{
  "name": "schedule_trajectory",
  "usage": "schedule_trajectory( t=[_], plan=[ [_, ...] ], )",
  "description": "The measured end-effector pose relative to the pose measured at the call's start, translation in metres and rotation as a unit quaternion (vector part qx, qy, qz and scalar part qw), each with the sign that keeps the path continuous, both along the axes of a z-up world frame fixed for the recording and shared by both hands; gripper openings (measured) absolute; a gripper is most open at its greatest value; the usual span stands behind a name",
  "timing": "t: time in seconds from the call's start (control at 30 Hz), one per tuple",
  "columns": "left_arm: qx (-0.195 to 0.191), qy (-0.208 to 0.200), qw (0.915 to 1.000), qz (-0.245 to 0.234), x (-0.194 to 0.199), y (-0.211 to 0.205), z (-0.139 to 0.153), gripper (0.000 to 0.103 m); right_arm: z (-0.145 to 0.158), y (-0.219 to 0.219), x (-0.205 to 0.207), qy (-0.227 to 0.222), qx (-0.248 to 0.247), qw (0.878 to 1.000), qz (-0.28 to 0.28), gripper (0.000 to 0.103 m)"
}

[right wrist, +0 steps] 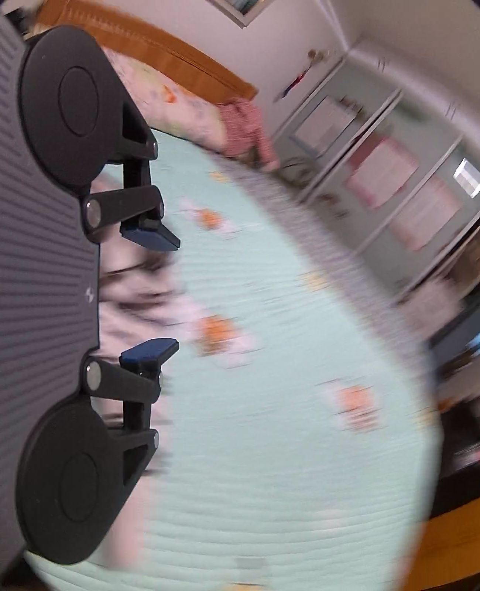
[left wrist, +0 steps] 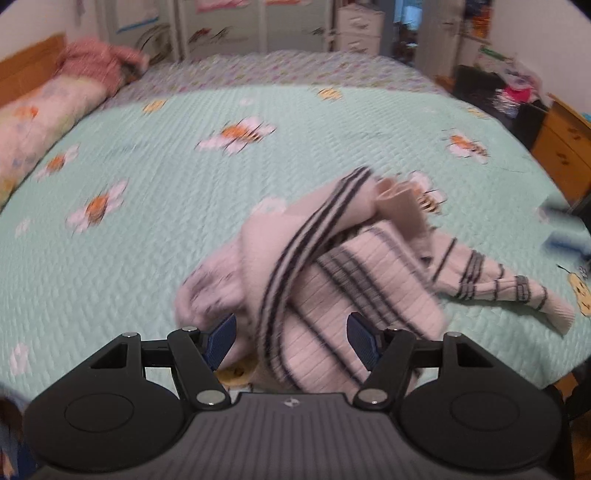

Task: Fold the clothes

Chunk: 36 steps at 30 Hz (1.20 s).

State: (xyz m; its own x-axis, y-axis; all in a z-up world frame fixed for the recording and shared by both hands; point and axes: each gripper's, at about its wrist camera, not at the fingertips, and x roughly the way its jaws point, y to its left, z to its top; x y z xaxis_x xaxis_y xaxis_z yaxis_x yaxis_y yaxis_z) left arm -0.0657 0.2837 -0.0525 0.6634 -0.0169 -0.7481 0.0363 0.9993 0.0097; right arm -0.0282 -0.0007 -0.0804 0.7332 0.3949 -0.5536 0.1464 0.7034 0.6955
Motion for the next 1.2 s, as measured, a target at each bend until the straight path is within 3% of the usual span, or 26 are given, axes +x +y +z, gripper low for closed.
schedule_trajectory(
  t=[0.03, 0.17, 0.37, 0.47, 0.53, 0.6, 0.63, 0.67, 0.83, 1.0, 1.1, 1.2],
  plan=[
    [0.005, -0.008, 0.9999, -0.008, 0.0, -0.005, 0.002, 0.069, -0.014, 0.001, -0.001, 0.024, 0.013, 1.0, -0.001, 0.054],
    [0.028, -0.02, 0.9994, -0.001, 0.014, -0.013, 0.002, 0.07, -0.025, 0.015, -0.007, 0.047, 0.021, 0.999, 0.014, 0.054],
    [0.048, -0.009, 0.9988, 0.003, 0.048, -0.014, -0.013, 0.07, -0.006, 0.025, -0.026, 0.021, 0.02, 0.999, 0.027, 0.057],
    [0.063, 0.003, 0.998, -0.004, 0.064, -0.015, -0.029, 0.076, -0.007, 0.033, -0.03, 0.022, 0.019, 0.999, 0.037, 0.057],
    [0.059, 0.004, 0.9982, 0.006, 0.072, -0.011, -0.038, 0.068, -0.009, 0.037, -0.032, 0.026, 0.014, 0.998, 0.05, 0.058],
    [0.018, 0.003, 0.9994, 0.028, 0.075, -0.003, -0.037, 0.025, -0.012, 0.046, -0.034, 0.03, 0.002, 0.997, 0.065, 0.058],
    [0.008, 0.0, 0.9995, 0.03, 0.078, -0.003, -0.031, 0.02, -0.014, 0.051, -0.036, 0.032, -0.005, 0.997, 0.072, 0.058],
    [-0.003, -0.002, 0.9995, 0.032, 0.08, -0.002, -0.026, 0.008, -0.015, 0.054, -0.037, 0.033, -0.012, 0.997, 0.076, 0.058],
    [-0.078, -0.067, 0.993, 0.058, 0.091, 0.02, 0.032, 0.006, -0.018, 0.053, -0.039, 0.035, -0.028, 0.997, 0.067, 0.058],
    [-0.054, -0.135, 0.9847, 0.096, 0.092, 0.037, 0.063, 0.006, -0.014, 0.05, -0.039, 0.022, -0.036, 0.997, 0.062, 0.058],
    [-0.021, -0.084, 0.9898, 0.114, 0.097, 0.042, 0.031, 0.008, -0.019, 0.055, -0.038, 0.028, -0.032, 0.996, 0.073, 0.058],
    [-0.047, -0.014, 0.9892, 0.139, 0.088, 0.058, -0.01, 0.01, -0.024, 0.061, -0.037, 0.038, -0.021, 0.995, 0.087, 0.058]
  ],
)
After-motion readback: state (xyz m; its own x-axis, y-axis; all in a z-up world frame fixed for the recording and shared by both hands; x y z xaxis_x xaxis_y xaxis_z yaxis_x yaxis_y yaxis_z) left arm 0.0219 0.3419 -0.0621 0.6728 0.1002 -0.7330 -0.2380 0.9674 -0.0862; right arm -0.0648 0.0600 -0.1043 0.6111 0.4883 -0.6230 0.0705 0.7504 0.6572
